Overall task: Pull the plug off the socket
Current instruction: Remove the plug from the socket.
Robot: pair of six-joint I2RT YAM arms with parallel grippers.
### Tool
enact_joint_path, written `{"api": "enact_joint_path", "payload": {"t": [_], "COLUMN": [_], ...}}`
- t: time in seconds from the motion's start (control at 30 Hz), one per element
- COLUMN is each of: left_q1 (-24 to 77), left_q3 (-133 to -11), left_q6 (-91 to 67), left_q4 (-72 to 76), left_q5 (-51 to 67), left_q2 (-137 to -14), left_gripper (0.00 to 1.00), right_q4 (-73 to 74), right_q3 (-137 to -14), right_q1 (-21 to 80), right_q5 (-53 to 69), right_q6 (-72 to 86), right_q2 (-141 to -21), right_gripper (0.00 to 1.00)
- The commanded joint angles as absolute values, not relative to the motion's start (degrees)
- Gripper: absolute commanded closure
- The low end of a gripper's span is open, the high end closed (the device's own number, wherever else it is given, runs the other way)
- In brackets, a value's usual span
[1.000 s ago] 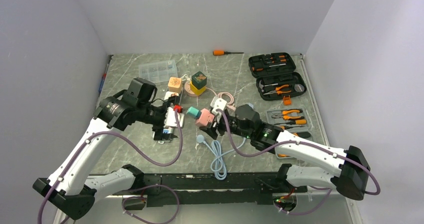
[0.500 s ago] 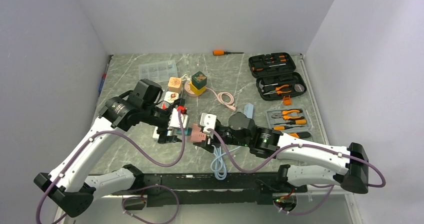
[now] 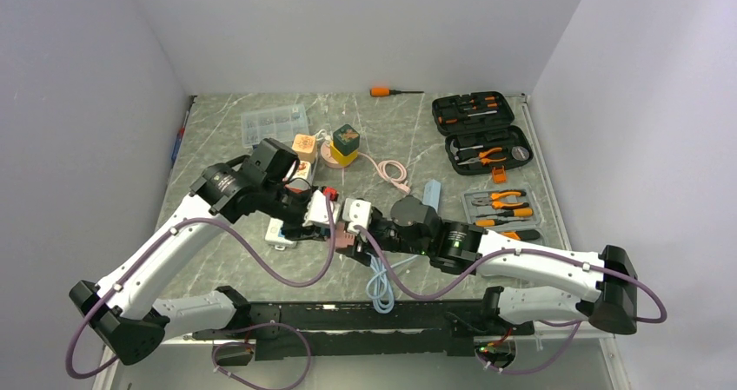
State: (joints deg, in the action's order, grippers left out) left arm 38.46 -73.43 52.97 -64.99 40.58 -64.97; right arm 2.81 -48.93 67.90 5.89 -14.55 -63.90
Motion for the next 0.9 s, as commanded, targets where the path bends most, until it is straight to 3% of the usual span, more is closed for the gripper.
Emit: {"api": "enact_joint_path", "payload": {"t": [0.0,0.17,0.3,0.87], "left_q1": [40.13,40.63,41.12,40.89], "left_q3": [-75.66,-76.93,-78.08,-80.01], "left_q6": [51.84,52.02,53.43,58.34], "left_q4": [-64.58,-65.56,-67.53,-71.26], "left_q5": [36.59,34.32,32.83,19.89], "left_q2": [-65.67,-67.28,-68.62,-69.02], "left_gripper": [0.54,0.71,1.0,1.0], "right_q4": [-1.5,-0.95,-0.9,10.41], "right_q3": [-52.18,-51.85,-50.87,-41.68], "right_q1": [68.16,68.11,68.08,66.62], "right_q5": [3.89,3.33,2.57,-6.39], "right_q6": [-15.78,-15.24,-14.94,-5.24], "right_q2": [-62.7,-62.4,-62.08,-47.67], "right_gripper": [1.0,1.0,1.0,1.0]}}
